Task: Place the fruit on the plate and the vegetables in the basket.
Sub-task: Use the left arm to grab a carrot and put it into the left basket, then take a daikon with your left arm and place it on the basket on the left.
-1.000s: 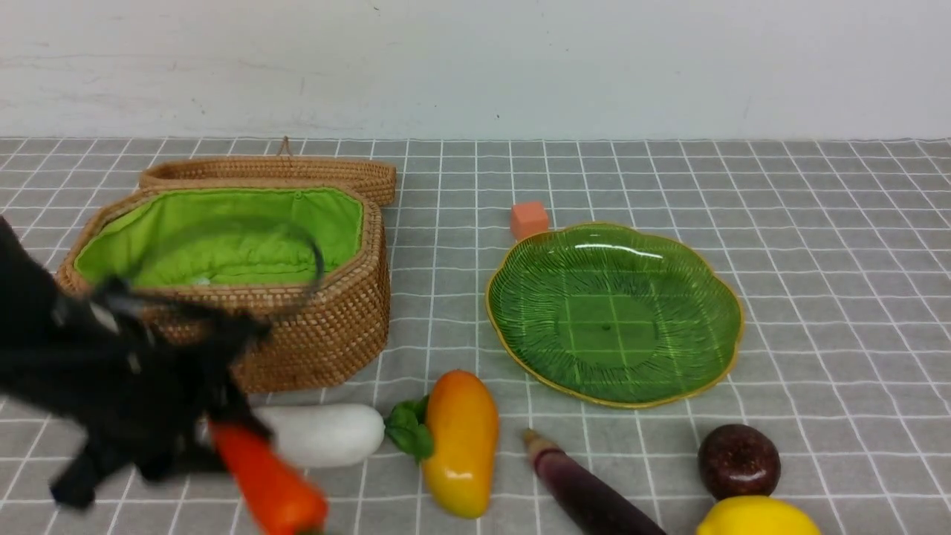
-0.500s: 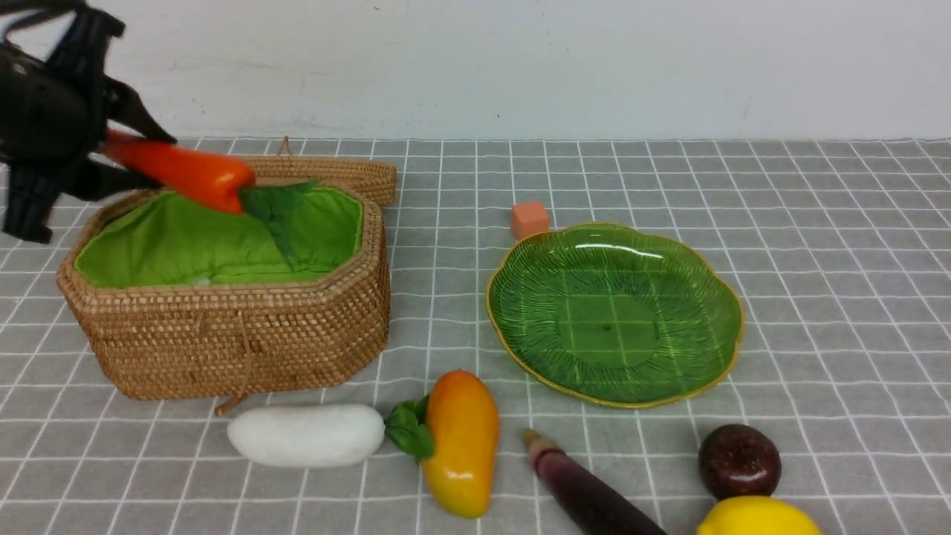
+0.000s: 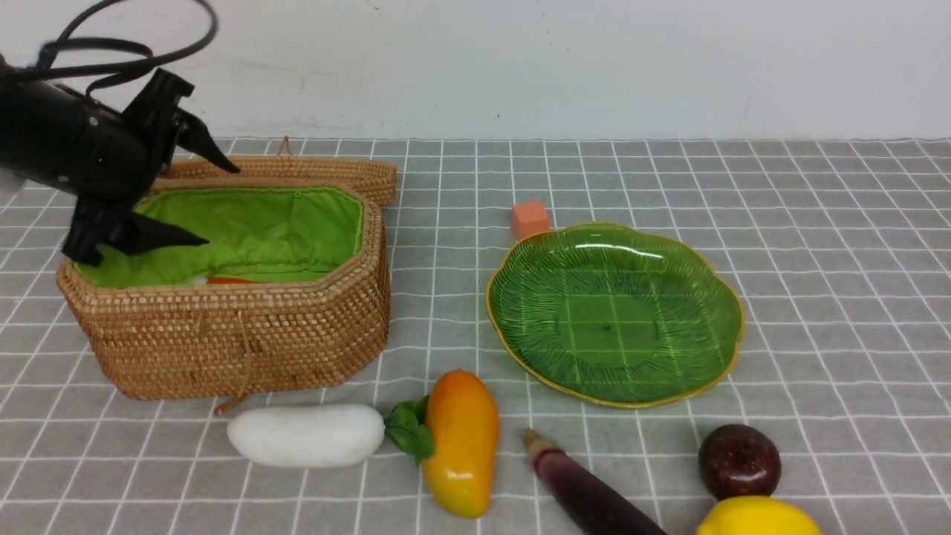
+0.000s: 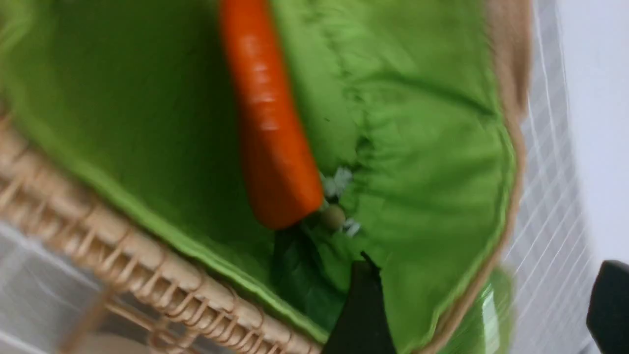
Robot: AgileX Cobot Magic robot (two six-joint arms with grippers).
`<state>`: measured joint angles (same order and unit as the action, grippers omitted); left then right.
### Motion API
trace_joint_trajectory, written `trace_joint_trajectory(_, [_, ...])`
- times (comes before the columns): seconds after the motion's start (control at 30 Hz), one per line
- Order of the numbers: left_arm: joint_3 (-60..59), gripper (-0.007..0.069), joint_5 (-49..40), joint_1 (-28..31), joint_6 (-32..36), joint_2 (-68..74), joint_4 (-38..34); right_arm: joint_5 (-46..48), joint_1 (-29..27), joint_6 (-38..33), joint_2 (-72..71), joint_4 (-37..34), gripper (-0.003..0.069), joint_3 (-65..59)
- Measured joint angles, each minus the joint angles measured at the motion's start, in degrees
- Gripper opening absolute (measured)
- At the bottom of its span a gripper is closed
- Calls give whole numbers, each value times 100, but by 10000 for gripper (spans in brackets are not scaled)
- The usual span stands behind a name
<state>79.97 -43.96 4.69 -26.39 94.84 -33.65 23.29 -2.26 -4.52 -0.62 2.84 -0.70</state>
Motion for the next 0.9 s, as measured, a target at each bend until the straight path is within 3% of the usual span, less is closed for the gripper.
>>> trace_joint_trajectory(0.13, [12, 560, -707, -262, 3419, -484, 29, -2, 0, 0, 0, 0, 240, 0])
trace_joint_trajectory(0.17, [19, 560, -773, -322, 3618, -535, 28, -2, 0, 0, 0, 0, 240, 0])
trace_joint_trajectory(0.27, [45, 560, -2192, -1136, 6807, -825, 22, -2, 0, 0, 0, 0, 240, 0])
trace_joint_trajectory(0.3, [45, 560, -2245, -1248, 6930, -830, 30, -2, 0, 0, 0, 0, 240, 0])
trace_joint_trajectory(0.33, [45, 560, -2490, -1599, 7598, -836, 152, -2, 0, 0, 0, 0, 240, 0])
trace_joint_trajectory(0.37, [45, 560, -2529, -1715, 7731, -836, 235, -2, 0, 0, 0, 0, 240, 0])
trace_joint_trajectory(0.43, [45, 560, -2648, -2495, 8121, -744, 1392, -2, 0, 0, 0, 0, 240, 0])
trace_joint_trajectory(0.47, [45, 560, -2655, -2538, 8121, -730, 1392, -2, 0, 0, 0, 0, 240, 0])
trace_joint_trajectory(0.53, [45, 560, -2680, -2988, 8037, -517, 2525, -2, 0, 0, 0, 0, 240, 0])
trace_joint_trajectory(0.6, [45, 560, -2636, -3161, 7936, -261, 3069, -2, 0, 0, 0, 0, 240, 0])
trace_joint_trajectory(0.9, [45, 560, -2101, -3255, 7858, 1006, 3632, -2, 0, 0, 0, 0, 240, 0])
